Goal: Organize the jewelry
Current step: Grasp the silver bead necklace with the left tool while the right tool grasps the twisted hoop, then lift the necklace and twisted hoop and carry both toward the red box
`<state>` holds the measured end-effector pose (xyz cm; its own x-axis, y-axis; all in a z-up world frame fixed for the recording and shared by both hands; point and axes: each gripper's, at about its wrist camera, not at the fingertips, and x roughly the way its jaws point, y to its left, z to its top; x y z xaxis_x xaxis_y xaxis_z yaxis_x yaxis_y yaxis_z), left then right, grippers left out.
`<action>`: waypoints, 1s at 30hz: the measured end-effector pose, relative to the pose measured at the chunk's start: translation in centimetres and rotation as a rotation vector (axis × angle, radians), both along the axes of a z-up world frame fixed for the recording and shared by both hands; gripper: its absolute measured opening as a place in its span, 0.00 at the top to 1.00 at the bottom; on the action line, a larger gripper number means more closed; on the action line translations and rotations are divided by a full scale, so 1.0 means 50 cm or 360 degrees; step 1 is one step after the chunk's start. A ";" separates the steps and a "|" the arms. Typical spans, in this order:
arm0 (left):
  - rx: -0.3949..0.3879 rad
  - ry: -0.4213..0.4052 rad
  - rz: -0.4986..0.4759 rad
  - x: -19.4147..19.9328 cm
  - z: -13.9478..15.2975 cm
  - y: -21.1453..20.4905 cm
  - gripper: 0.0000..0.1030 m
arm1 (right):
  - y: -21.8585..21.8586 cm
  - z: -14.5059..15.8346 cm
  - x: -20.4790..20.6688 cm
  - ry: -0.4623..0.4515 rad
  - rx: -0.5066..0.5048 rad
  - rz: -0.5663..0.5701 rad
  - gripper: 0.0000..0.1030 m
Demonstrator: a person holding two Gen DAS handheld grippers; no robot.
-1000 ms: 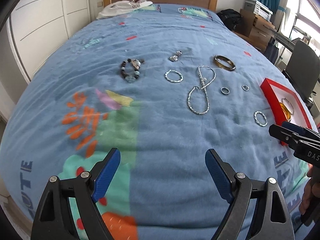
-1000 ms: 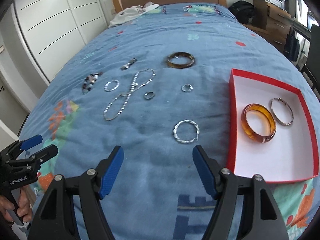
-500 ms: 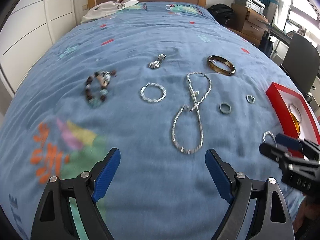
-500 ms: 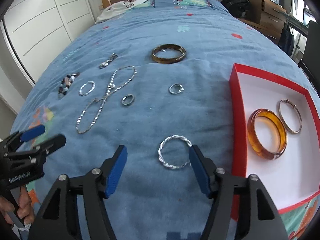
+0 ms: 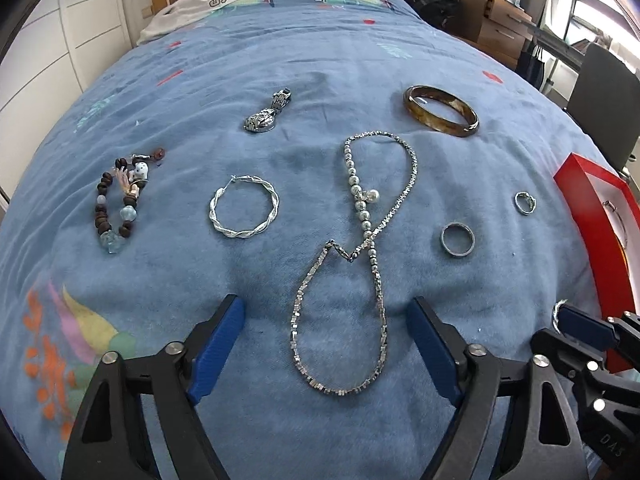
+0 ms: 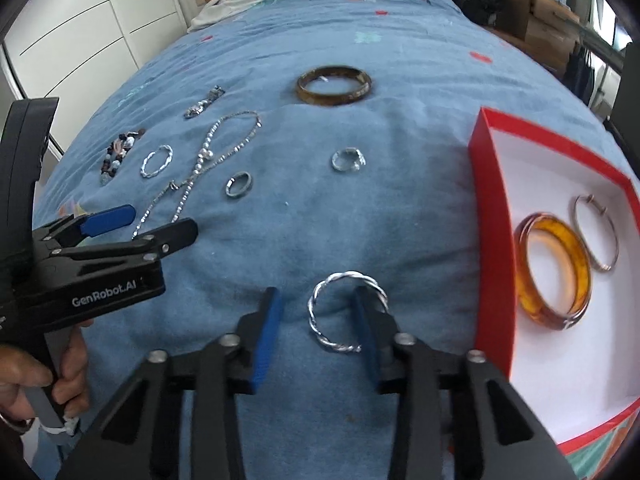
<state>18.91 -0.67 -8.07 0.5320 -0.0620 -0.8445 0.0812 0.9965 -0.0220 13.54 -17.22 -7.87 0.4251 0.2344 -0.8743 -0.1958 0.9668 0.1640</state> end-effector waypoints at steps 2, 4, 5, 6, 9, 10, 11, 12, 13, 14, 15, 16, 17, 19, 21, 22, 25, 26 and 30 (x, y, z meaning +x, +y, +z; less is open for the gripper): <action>-0.0006 -0.0019 0.0006 -0.004 0.000 0.001 0.31 | -0.005 0.000 -0.001 0.0001 0.0039 0.0015 0.79; -0.0011 -0.0033 0.0006 -0.007 0.001 0.004 0.41 | -0.007 0.000 -0.001 -0.0001 0.0057 0.0031 0.85; -0.0019 -0.0039 0.0008 -0.007 0.001 0.006 0.49 | -0.008 0.000 -0.001 0.0000 0.0064 0.0034 0.87; -0.0027 -0.0042 0.0009 -0.009 0.004 0.009 0.59 | -0.009 0.000 -0.001 0.0001 0.0076 0.0036 0.89; -0.0070 -0.0044 0.0005 -0.012 0.009 0.019 0.88 | -0.009 0.004 -0.002 -0.0008 0.0102 0.0044 0.93; -0.0086 -0.0043 0.0002 -0.014 0.011 0.022 0.91 | -0.008 0.005 -0.003 -0.0012 0.0104 0.0049 0.94; -0.0091 -0.0046 -0.0001 -0.015 0.012 0.023 0.93 | -0.005 0.007 -0.005 -0.0016 0.0111 0.0061 0.94; -0.0092 -0.0051 -0.0004 -0.016 0.014 0.022 0.95 | -0.004 0.008 -0.006 -0.0017 0.0117 0.0066 0.94; -0.0093 -0.0054 -0.0008 -0.019 0.015 0.023 0.95 | -0.002 0.010 -0.008 -0.0019 0.0128 0.0074 0.94; -0.0104 -0.0056 -0.0011 -0.022 0.017 0.023 0.95 | -0.001 0.011 -0.010 -0.0023 0.0134 0.0078 0.94; -0.0112 -0.0057 -0.0012 -0.024 0.019 0.023 0.95 | 0.000 0.013 -0.011 -0.0027 0.0142 0.0084 0.94; -0.0123 -0.0058 -0.0012 -0.026 0.021 0.024 0.95 | 0.002 0.015 -0.013 -0.0030 0.0151 0.0090 0.94; -0.0138 -0.0059 -0.0010 -0.029 0.024 0.025 0.95 | 0.005 0.018 -0.015 -0.0034 0.0158 0.0098 0.94; -0.0158 -0.0064 -0.0008 -0.032 0.030 0.027 0.95 | 0.007 0.025 -0.019 -0.0047 0.0176 0.0108 0.94; -0.0178 -0.0074 -0.0010 -0.036 0.039 0.026 0.95 | 0.007 0.032 -0.020 -0.0056 0.0198 0.0113 0.95; -0.0192 -0.0083 -0.0012 -0.039 0.046 0.027 0.95 | 0.007 0.039 -0.023 -0.0067 0.0213 0.0114 0.95; -0.0207 -0.0114 -0.0016 -0.046 0.069 0.025 0.95 | 0.005 0.057 -0.028 -0.0095 0.0240 0.0115 0.94; -0.0211 -0.0127 -0.0017 -0.049 0.079 0.025 0.95 | 0.004 0.062 -0.029 -0.0101 0.0249 0.0113 0.95; -0.0197 -0.0176 -0.0011 -0.057 0.115 0.022 0.95 | -0.003 0.090 -0.038 -0.0141 0.0286 0.0108 0.95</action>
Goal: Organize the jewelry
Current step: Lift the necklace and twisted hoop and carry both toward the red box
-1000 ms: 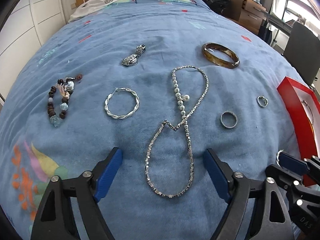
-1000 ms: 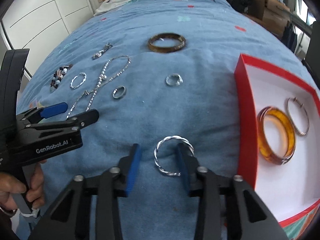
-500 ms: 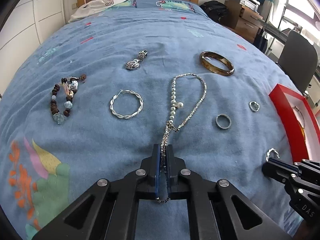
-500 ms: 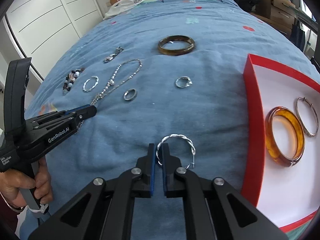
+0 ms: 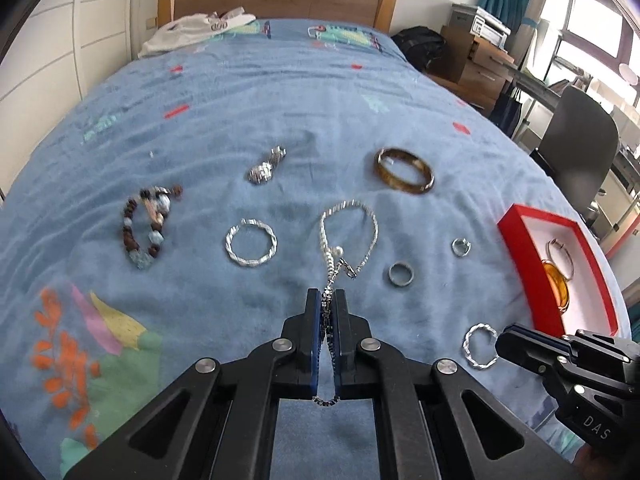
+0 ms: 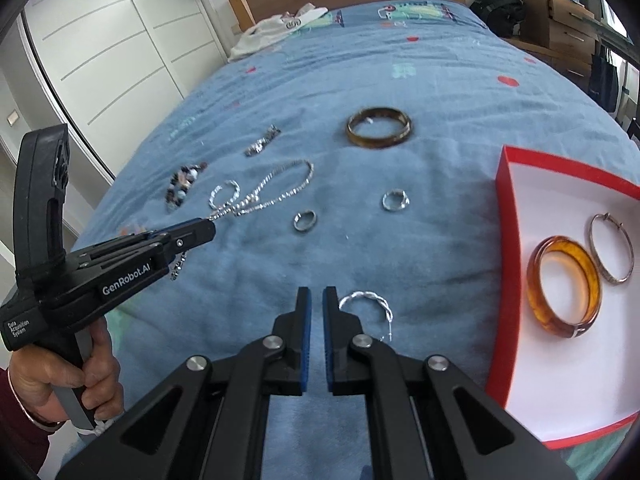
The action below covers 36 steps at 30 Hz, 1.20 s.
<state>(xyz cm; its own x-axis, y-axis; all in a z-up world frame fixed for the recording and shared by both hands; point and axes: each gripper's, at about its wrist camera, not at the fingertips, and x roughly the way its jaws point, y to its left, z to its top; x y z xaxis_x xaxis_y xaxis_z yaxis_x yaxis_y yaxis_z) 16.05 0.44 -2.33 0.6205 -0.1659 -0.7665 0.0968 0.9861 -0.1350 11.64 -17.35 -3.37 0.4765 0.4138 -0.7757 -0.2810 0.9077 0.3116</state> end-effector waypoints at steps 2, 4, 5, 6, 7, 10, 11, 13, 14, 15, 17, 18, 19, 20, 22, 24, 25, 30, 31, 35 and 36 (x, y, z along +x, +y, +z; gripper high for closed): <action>0.0008 -0.0020 0.0007 -0.005 0.016 0.000 0.95 | -0.002 0.007 -0.006 -0.0009 -0.0004 0.0004 0.95; 0.0014 -0.0039 0.0009 -0.012 0.028 0.000 0.95 | -0.005 0.005 -0.008 0.0002 -0.0011 0.0004 0.95; 0.0018 -0.0044 0.0011 -0.015 0.032 -0.001 0.95 | -0.005 -0.003 -0.009 0.0021 -0.0030 0.0003 0.95; 0.0018 -0.0047 0.0012 -0.018 0.035 -0.001 0.95 | -0.005 -0.011 -0.009 0.0038 -0.0042 0.0006 0.95; 0.0015 -0.0047 0.0015 -0.021 0.036 0.000 0.95 | -0.006 -0.022 -0.008 0.0069 -0.0042 0.0011 0.94; 0.0013 -0.0038 0.0020 -0.025 0.032 0.003 0.95 | -0.006 -0.041 -0.009 0.0109 -0.0049 0.0009 0.94; 0.0014 -0.0034 0.0021 -0.025 0.029 0.004 0.95 | -0.005 -0.045 -0.008 0.0114 -0.0049 0.0007 0.92; 0.0011 -0.0025 0.0025 -0.024 0.023 0.006 0.95 | -0.002 -0.048 -0.006 0.0109 -0.0066 0.0008 0.92; 0.0007 -0.0021 0.0028 -0.024 0.021 0.006 0.95 | 0.001 -0.051 -0.002 0.0115 -0.0073 0.0017 0.92; 0.0003 -0.0016 0.0031 -0.024 0.019 0.007 0.95 | 0.003 -0.053 0.001 0.0117 -0.0078 0.0021 0.92; -0.0005 -0.0009 0.0037 -0.023 0.013 0.010 0.95 | 0.008 -0.060 0.008 0.0129 -0.0094 0.0029 0.92; -0.0008 -0.0006 0.0039 -0.023 0.011 0.011 0.95 | 0.010 -0.066 0.012 0.0143 -0.0097 0.0033 0.92; -0.0010 -0.0004 0.0040 -0.023 0.009 0.012 0.95 | 0.011 -0.069 0.013 0.0149 -0.0104 0.0033 0.92; -0.0013 -0.0001 0.0042 -0.023 0.007 0.013 0.95 | 0.012 -0.073 0.016 0.0157 -0.0112 0.0032 0.92; -0.0018 0.0003 0.0046 -0.022 0.004 0.017 0.95 | 0.015 -0.081 0.018 0.0170 -0.0118 0.0035 0.91; -0.0024 0.0009 0.0052 -0.021 0.001 0.019 0.95 | 0.017 -0.086 0.021 0.0178 -0.0125 0.0039 0.90; -0.0027 0.0011 0.0054 -0.021 -0.001 0.020 0.95 | 0.018 -0.088 0.022 0.0179 -0.0126 0.0038 0.89; -0.0035 0.0017 0.0058 -0.022 -0.004 0.020 0.95 | 0.026 -0.093 0.027 0.0187 -0.0134 0.0056 0.83; -0.0037 0.0017 0.0057 -0.023 -0.005 0.020 0.95 | 0.029 -0.094 0.028 0.0189 -0.0131 0.0063 0.79; -0.0040 0.0012 0.0056 -0.024 -0.004 0.021 0.95 | 0.046 -0.099 0.033 0.0192 -0.0136 0.0088 0.67; -0.0040 0.0009 0.0057 -0.025 -0.003 0.021 0.95 | 0.051 -0.100 0.034 0.0186 -0.0150 0.0096 0.66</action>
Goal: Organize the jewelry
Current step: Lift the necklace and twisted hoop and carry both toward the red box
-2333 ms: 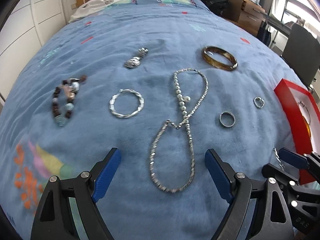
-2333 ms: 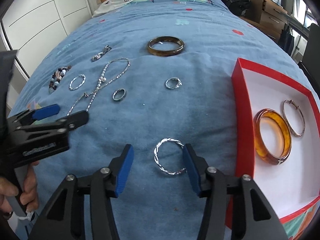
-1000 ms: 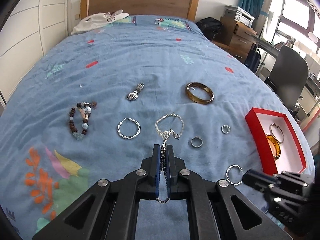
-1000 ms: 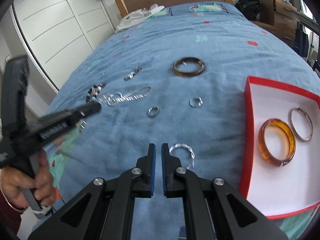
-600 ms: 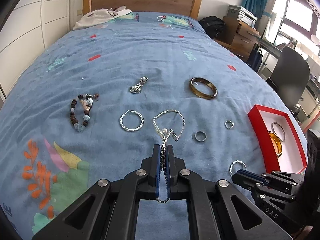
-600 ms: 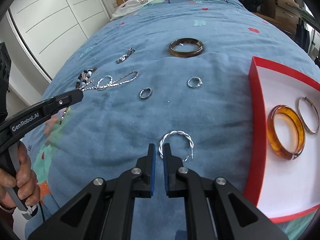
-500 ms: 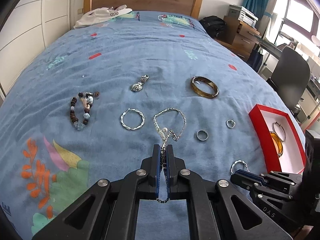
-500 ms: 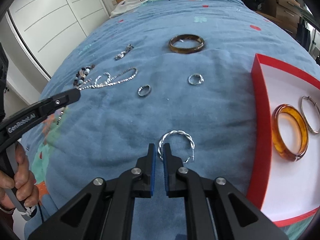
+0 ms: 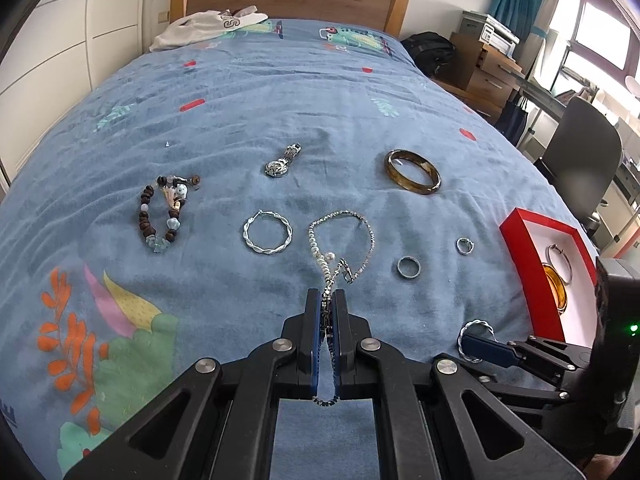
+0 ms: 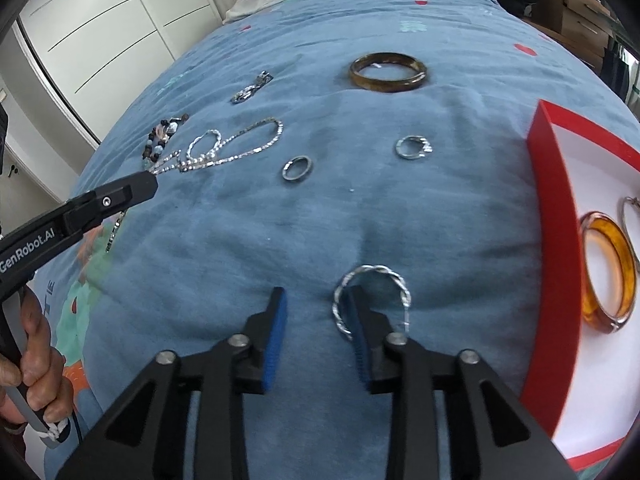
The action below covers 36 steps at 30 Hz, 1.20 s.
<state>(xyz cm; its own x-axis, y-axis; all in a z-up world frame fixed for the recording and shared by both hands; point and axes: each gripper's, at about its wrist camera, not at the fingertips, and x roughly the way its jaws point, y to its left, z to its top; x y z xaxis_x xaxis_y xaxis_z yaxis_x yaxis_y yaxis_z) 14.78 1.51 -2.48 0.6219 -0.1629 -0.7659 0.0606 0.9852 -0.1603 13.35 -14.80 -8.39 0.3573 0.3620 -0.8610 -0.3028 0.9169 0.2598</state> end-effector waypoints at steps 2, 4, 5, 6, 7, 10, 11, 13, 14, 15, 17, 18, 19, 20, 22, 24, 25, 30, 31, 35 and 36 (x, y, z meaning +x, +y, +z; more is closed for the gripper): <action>0.0002 -0.0004 0.0003 -0.002 0.003 0.000 0.95 | 0.004 -0.003 0.003 -0.0004 -0.0004 0.0015 0.66; 0.0008 -0.0007 0.0009 -0.002 0.006 0.000 0.95 | -0.001 -0.004 0.004 -0.0006 0.0004 0.0019 0.76; 0.0011 -0.0008 0.0011 -0.002 0.007 0.000 0.95 | -0.005 -0.005 0.005 -0.0006 -0.0008 0.0013 0.94; 0.0011 -0.0008 0.0012 -0.002 0.007 0.000 0.95 | -0.010 -0.008 0.006 0.0011 0.0012 0.0009 0.95; 0.0013 -0.0007 0.0013 -0.003 0.008 -0.001 0.95 | -0.015 -0.008 0.004 0.0018 0.0025 0.0007 0.95; 0.0016 -0.0011 0.0013 -0.006 0.012 -0.003 0.95 | -0.016 -0.001 -0.004 0.0005 0.0020 0.0038 0.95; 0.0016 -0.0014 0.0013 -0.008 0.013 -0.004 0.95 | -0.016 0.005 -0.008 -0.0005 0.0024 0.0041 0.95; 0.0011 -0.0023 0.0011 -0.013 0.022 -0.005 0.95 | -0.022 0.015 -0.014 -0.0024 0.0046 0.0041 0.95; 0.0008 -0.0027 0.0011 -0.015 0.026 -0.006 0.95 | -0.026 0.027 -0.019 -0.0041 0.0069 0.0037 0.95; 0.0006 -0.0033 0.0011 -0.017 0.031 -0.007 0.95 | -0.027 0.032 -0.021 -0.0051 0.0079 0.0034 0.95; -0.0006 -0.0052 0.0011 -0.023 0.046 -0.008 0.95 | -0.033 0.055 -0.029 -0.0086 0.0111 0.0024 0.95; -0.0009 -0.0061 0.0012 -0.024 0.054 -0.008 0.95 | -0.036 0.065 -0.032 -0.0100 0.0126 0.0020 0.95; -0.0007 -0.0078 0.0012 -0.027 0.066 -0.010 0.95 | -0.040 0.081 -0.038 -0.0122 0.0145 0.0011 0.95; -0.0003 -0.0091 0.0009 -0.029 0.074 -0.013 0.95 | -0.045 0.093 -0.043 -0.0138 0.0158 0.0004 0.95; 0.0005 -0.0124 -0.0003 -0.035 0.097 -0.020 0.95 | -0.055 0.118 -0.053 -0.0170 0.0185 -0.0013 0.95; 0.0012 -0.0167 -0.0022 -0.041 0.125 -0.032 0.95 | -0.067 0.137 -0.059 -0.0198 0.0200 -0.0029 0.95; 0.0014 -0.0181 -0.0029 -0.044 0.136 -0.037 0.95 | -0.077 0.149 -0.063 -0.0214 0.0208 -0.0039 0.95; -0.0001 -0.0275 -0.0090 -0.062 0.208 -0.081 0.95 | -0.141 0.209 -0.087 -0.0307 0.0241 -0.0114 0.95; -0.0011 -0.0293 -0.0107 -0.067 0.223 -0.092 0.95 | -0.152 0.219 -0.090 -0.0323 0.0243 -0.0128 0.95; -0.0052 -0.0357 -0.0194 -0.082 0.281 -0.152 0.96 | -0.216 0.268 -0.103 -0.0393 0.0238 -0.0190 0.95; -0.0056 -0.0367 -0.0211 -0.083 0.291 -0.164 0.96 | -0.228 0.275 -0.105 -0.0404 0.0237 -0.0199 0.95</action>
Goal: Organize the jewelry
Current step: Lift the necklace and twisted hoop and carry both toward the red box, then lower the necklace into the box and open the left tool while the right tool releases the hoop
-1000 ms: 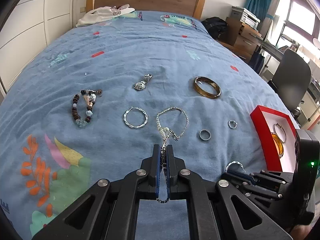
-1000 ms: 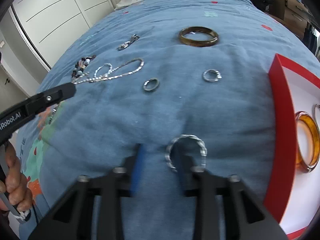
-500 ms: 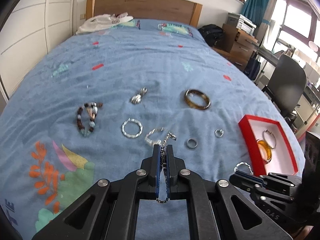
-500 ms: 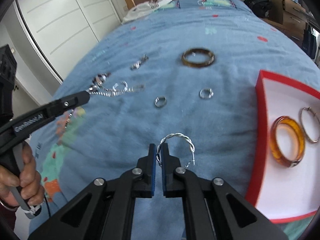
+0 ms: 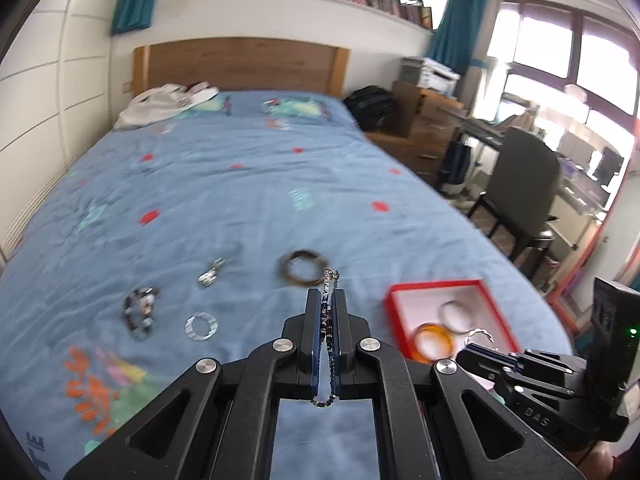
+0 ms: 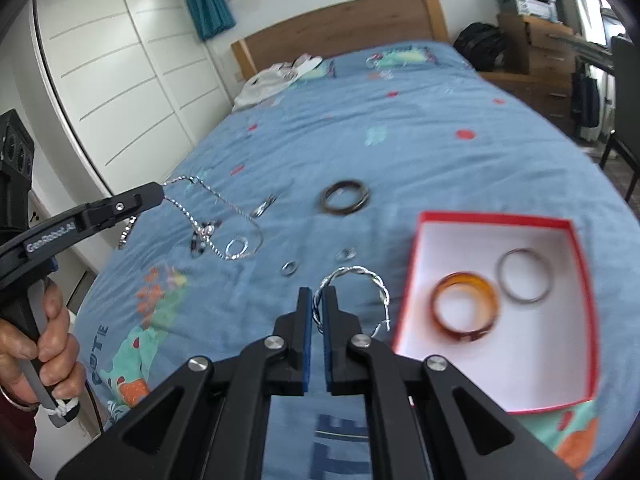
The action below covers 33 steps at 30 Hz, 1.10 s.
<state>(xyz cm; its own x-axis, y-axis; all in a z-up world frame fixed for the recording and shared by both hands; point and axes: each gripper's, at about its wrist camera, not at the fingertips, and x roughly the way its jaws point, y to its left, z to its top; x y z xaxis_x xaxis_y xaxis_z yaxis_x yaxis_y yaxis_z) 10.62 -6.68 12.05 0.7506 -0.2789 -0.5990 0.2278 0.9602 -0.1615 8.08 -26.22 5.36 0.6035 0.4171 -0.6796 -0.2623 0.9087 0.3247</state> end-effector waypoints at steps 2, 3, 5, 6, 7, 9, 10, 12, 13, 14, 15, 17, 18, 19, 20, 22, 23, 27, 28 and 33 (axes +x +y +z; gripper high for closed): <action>-0.0013 -0.0027 -0.0055 -0.005 0.025 -0.038 0.96 | -0.037 0.023 -0.004 -0.0025 -0.0004 -0.0025 0.95; -0.0022 -0.0034 -0.0079 -0.006 0.034 -0.054 0.96 | -0.058 0.035 -0.007 -0.0034 -0.0012 -0.0035 0.95; -0.0044 -0.0046 -0.0137 -0.007 0.052 -0.097 0.96 | -0.088 0.049 -0.009 -0.0041 -0.0018 -0.0045 0.95; -0.0052 -0.0048 -0.0160 -0.007 0.056 -0.113 0.96 | -0.102 0.055 -0.011 -0.0044 -0.0022 -0.0048 0.95; -0.0064 -0.0047 -0.0188 -0.006 0.060 -0.135 0.96 | -0.123 0.063 -0.013 -0.0049 -0.0030 -0.0056 0.95; -0.0075 -0.0038 -0.0226 -0.003 0.057 -0.169 0.96 | -0.151 0.068 -0.015 -0.0050 -0.0039 -0.0075 0.95; -0.0074 -0.0026 -0.0250 0.001 0.050 -0.194 0.96 | -0.167 0.069 -0.017 -0.0049 -0.0038 -0.0088 0.95; -0.0066 0.0005 -0.0278 0.009 0.033 -0.228 0.96 | -0.200 0.066 -0.018 -0.0041 -0.0034 -0.0114 0.95; -0.0065 0.0020 -0.0286 0.011 0.024 -0.241 0.96 | -0.217 0.061 -0.018 -0.0029 -0.0028 -0.0123 0.95; -0.0061 0.0043 -0.0295 0.016 0.010 -0.258 0.96 | -0.226 0.056 -0.017 -0.0020 -0.0023 -0.0127 0.95; -0.0055 0.0063 -0.0300 0.021 -0.003 -0.272 0.96 | -0.235 0.051 -0.016 -0.0010 -0.0021 -0.0131 0.95; -0.0053 0.0128 -0.0314 0.027 -0.038 -0.296 0.96 | -0.251 0.030 -0.010 0.0022 -0.0014 -0.0129 0.95; -0.0035 0.0162 -0.0321 0.031 -0.060 -0.309 0.96 | -0.253 0.019 -0.006 0.0037 -0.0010 -0.0124 0.95; -0.0023 0.0183 -0.0326 0.032 -0.074 -0.316 0.96 | -0.257 0.010 -0.005 0.0049 -0.0007 -0.0119 0.95; -0.0009 0.0221 -0.0335 0.034 -0.096 -0.324 0.96 | -0.260 -0.003 -0.002 0.0067 -0.0002 -0.0117 0.95; 0.0022 0.0278 -0.0345 0.034 -0.132 -0.337 0.96 | -0.264 -0.038 0.008 0.0117 0.0010 -0.0116 0.95; 0.0034 0.0311 -0.0351 0.034 -0.152 -0.342 0.96 | -0.268 -0.055 0.011 0.0141 0.0016 -0.0117 0.95; 0.0053 0.0433 -0.0391 0.032 -0.218 -0.357 0.96 | -0.276 -0.119 0.021 0.0234 0.0031 -0.0125 0.95; 0.0064 0.0467 -0.0400 0.031 -0.238 -0.361 0.96 | -0.278 -0.134 0.022 0.0256 0.0032 -0.0129 0.95; 0.0083 0.0557 -0.0390 0.038 -0.287 -0.365 0.96 | -0.288 -0.183 0.030 0.0336 0.0020 -0.0145 0.95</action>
<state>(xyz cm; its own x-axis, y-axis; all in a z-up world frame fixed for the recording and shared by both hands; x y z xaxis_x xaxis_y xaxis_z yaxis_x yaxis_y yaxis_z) 12.49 -24.92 -2.29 0.4150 -0.3864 -0.8237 0.3906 0.8933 -0.2223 9.60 -40.61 -3.79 0.4837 0.3766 -0.7900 -0.1042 0.9210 0.3753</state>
